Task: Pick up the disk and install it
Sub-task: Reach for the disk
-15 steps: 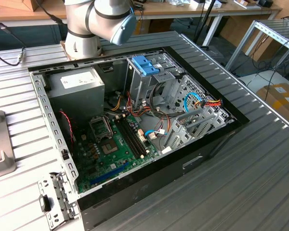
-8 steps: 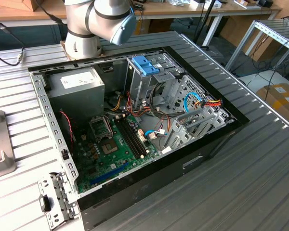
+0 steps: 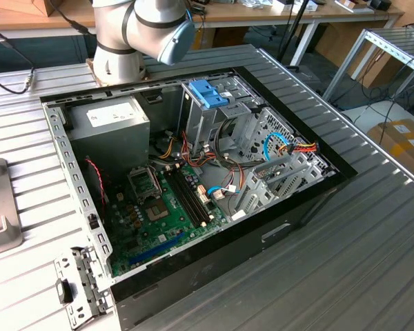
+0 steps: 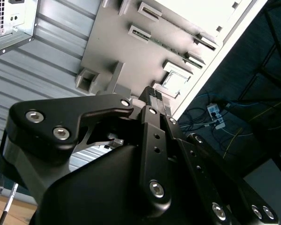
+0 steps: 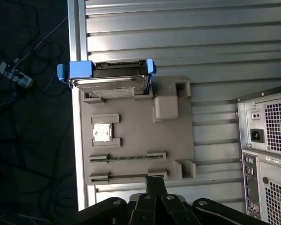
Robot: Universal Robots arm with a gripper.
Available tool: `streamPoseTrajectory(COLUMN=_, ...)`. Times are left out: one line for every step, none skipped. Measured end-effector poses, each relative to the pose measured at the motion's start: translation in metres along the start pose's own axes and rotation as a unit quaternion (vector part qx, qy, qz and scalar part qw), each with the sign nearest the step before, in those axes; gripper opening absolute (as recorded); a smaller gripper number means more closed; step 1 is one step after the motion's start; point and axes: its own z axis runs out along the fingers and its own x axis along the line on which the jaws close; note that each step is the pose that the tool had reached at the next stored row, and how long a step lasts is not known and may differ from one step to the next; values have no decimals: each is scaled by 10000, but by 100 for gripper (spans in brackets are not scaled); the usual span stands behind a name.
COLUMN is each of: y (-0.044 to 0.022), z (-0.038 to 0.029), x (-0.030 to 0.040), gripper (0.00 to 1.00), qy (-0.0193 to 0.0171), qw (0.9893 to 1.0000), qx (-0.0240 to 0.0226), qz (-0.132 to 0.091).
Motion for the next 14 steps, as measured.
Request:
streamPoseTrajectory(y=0, z=0, x=6, gripper=10, qy=0, qw=10000, qx=0, qz=0)
streamPoseTrajectory(y=-1, z=0, x=11, gripper=10, qy=0, qw=10000, qx=0, qz=0)
streamPoseTrajectory(y=-1, z=0, x=17, gripper=10, qy=0, qw=10000, qx=0, qz=0)
streamPoseTrajectory(y=-2, z=-1, x=21, gripper=10, qy=0, qw=10000, qx=0, qz=0)
streamPoseTrajectory(y=-2, z=-1, x=27, gripper=10, qy=0, qw=10000, qx=0, qz=0)
streamPoseTrajectory(y=-2, z=-1, x=32, gripper=10, qy=0, qw=10000, qx=0, qz=0)
streamPoseTrajectory(y=-3, z=-1, x=37, gripper=10, qy=0, qw=10000, qx=0, qz=0)
streamPoseTrajectory(y=-3, z=-1, x=41, gripper=10, qy=0, qw=10000, qx=0, qz=0)
streamPoseTrajectory(y=-4, z=-1, x=46, gripper=10, qy=0, qw=10000, qx=0, qz=0)
streamPoseTrajectory(y=-4, z=-1, x=51, gripper=10, qy=0, qw=10000, qx=0, qz=0)
streamPoseTrajectory(y=-4, z=-1, x=57, gripper=10, qy=0, qw=10000, qx=0, qz=0)
streamPoseTrajectory(y=-5, z=-1, x=61, gripper=10, qy=-1, qw=10000, qx=0, qz=0)
streamPoseTrajectory(y=-5, z=-2, x=65, gripper=10, qy=0, qw=10000, qx=0, qz=0)
streamPoseTrajectory(y=-5, z=-1, x=71, gripper=10, qy=0, qw=10000, qx=0, qz=0)
